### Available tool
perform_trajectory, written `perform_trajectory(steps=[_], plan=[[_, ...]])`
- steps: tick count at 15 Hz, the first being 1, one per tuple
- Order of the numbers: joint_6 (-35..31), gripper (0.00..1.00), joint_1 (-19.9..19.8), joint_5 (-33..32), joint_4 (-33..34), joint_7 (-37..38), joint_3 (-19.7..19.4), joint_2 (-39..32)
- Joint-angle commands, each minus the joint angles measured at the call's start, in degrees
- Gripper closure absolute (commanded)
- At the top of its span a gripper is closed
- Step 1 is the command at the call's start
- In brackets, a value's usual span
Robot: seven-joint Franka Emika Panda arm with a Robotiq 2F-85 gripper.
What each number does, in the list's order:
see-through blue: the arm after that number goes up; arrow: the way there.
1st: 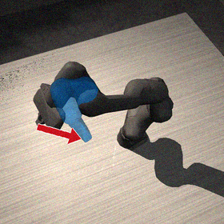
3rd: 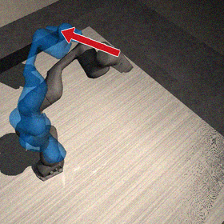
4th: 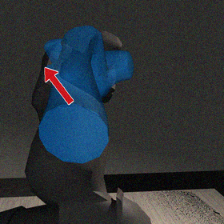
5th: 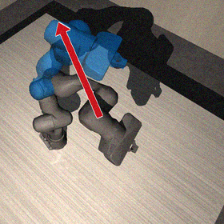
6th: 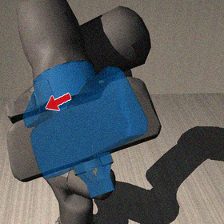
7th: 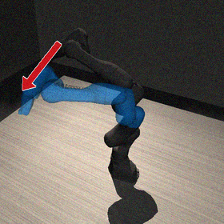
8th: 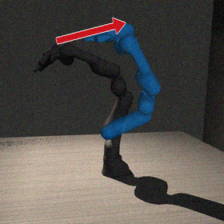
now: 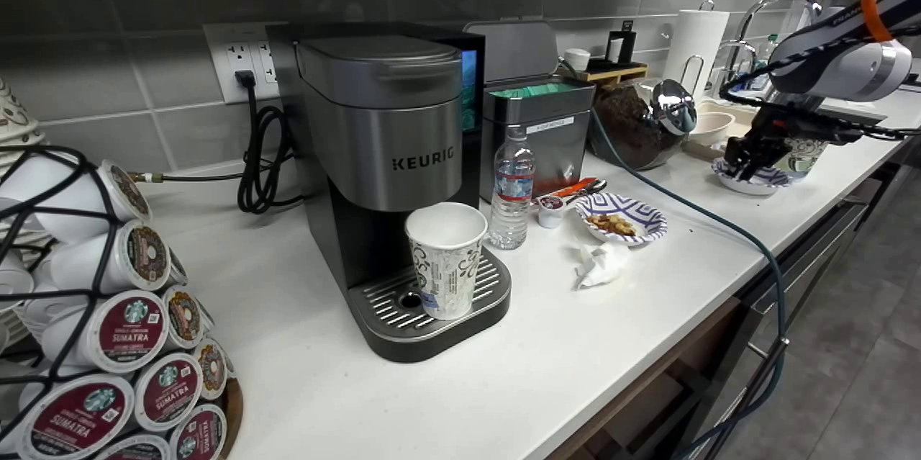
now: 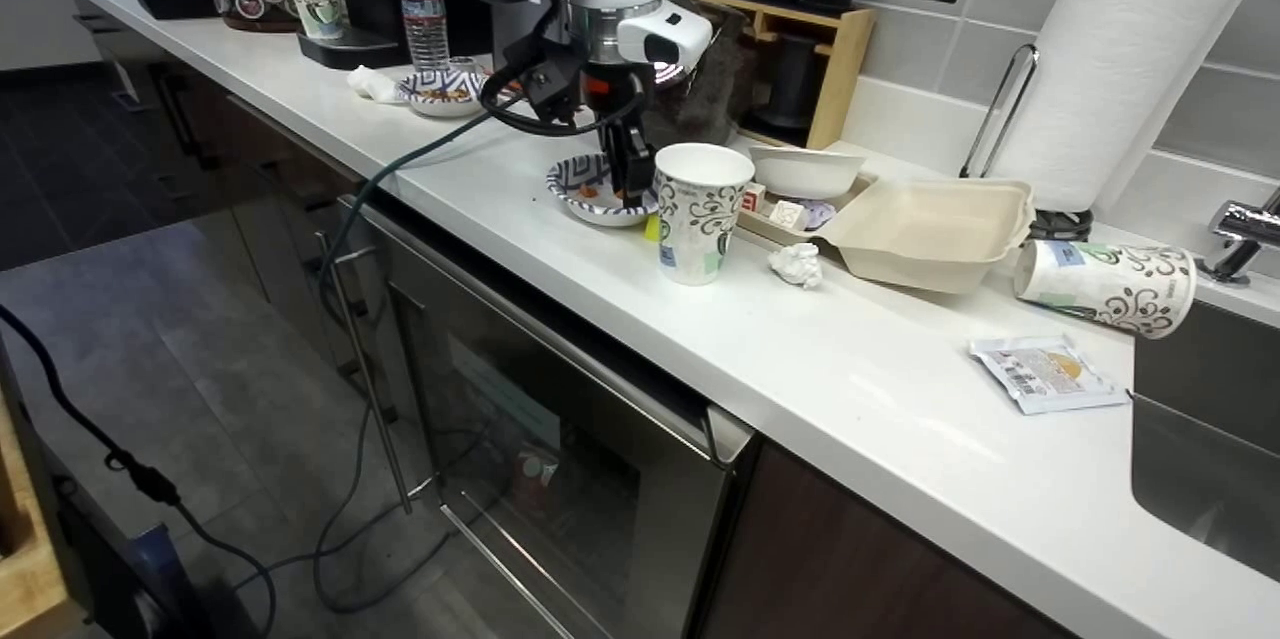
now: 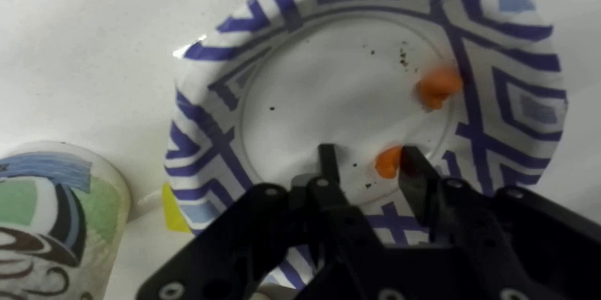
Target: Pick up the object in the bowl in front and move it to the bowl in the back
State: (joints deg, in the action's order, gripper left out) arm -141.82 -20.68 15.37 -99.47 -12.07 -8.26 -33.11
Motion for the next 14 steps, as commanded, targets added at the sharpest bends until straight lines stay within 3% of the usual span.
perform_trajectory(steps=[1,2,3,5,6,9,14], plan=[[-1.61,0.58,-0.14,-1.74,-0.85,1.29,0.17,-0.64],[-1.7,0.79,-0.21,-1.78,-0.97,1.15,0.28,-0.52],[-1.73,0.8,-0.29,-1.8,-0.99,1.01,0.39,-0.42],[-1.95,0.96,-0.49,-1.86,-1.11,0.71,0.56,-0.18],[-1.82,1.0,-0.49,-1.95,-1.17,0.73,0.51,-0.01],[-1.07,0.97,-0.99,-2.1,-1.77,0.26,0.15,2.55],[2.83,0.97,-7.37,7.01,-0.77,-6.32,3.67,10.14]])
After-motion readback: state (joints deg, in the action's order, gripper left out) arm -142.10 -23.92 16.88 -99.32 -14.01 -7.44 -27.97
